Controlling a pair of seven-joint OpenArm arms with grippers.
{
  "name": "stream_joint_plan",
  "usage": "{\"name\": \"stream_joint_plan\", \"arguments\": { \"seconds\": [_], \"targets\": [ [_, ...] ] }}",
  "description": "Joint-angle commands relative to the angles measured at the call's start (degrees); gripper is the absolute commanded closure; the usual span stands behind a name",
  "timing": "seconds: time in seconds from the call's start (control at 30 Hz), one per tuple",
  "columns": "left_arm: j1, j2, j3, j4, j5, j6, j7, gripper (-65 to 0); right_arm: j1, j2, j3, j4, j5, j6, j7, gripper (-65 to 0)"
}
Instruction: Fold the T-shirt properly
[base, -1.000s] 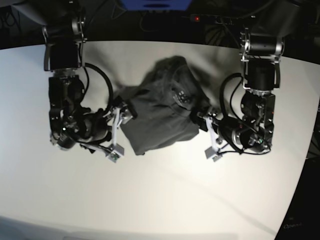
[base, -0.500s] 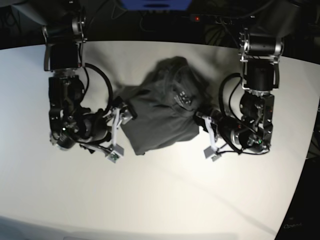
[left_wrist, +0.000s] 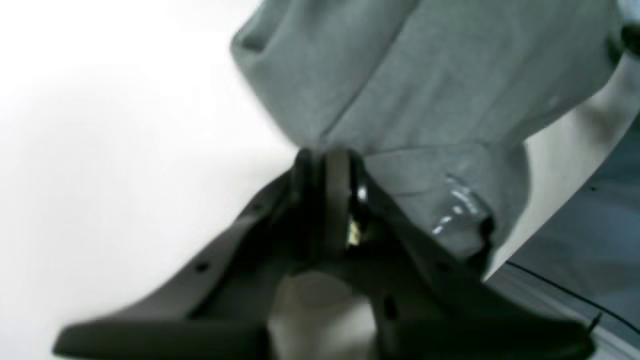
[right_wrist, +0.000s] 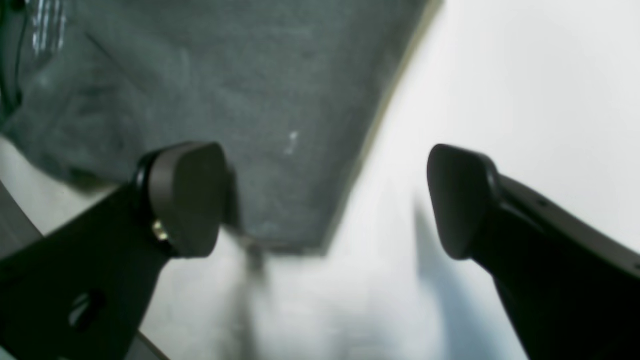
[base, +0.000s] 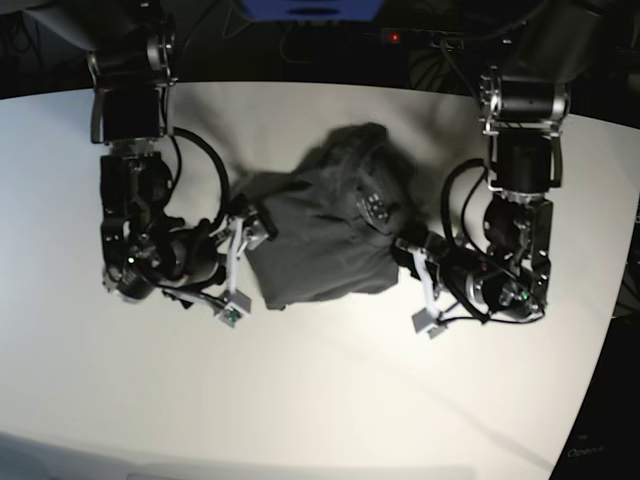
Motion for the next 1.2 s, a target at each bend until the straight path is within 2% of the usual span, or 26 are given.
{"name": "stream_joint_plan", "arguments": {
  "seconds": [0.0, 0.23, 0.37, 0.97, 1.17],
  "targets": [
    [-2.5, 0.3, -0.2, 1.1, -1.0, -0.1, -0.5, -2.4, 1.9, 0.2, 0.1, 0.9, 0.6, 0.2, 0.6, -62.2],
    [-4.5, 3.5, -0.2, 1.1, -1.0, -0.1, -0.5, -2.4, 1.9, 1.0, 0.1, 0.9, 0.6, 0.2, 0.5, -62.2],
    [-5.6, 4.0, -0.2, 1.1, -1.0, -0.1, -0.5, -2.4, 2.4, 1.0, 0.1, 0.9, 0.6, 0.2, 0.5, -62.2],
    [-8.3, 4.3, 0.5, 1.1, -0.3, -0.1, -0.5, -2.4, 2.8, 1.7, 0.1, 0.9, 0.6, 0.2, 1.0, -62.4],
    [-8.5, 3.7, 4.7, 1.1, -0.8, -0.1, -0.5, -2.4, 3.5, 1.7, 0.1, 0.9, 0.6, 0.2, 0.7, -62.4]
  ]
}}
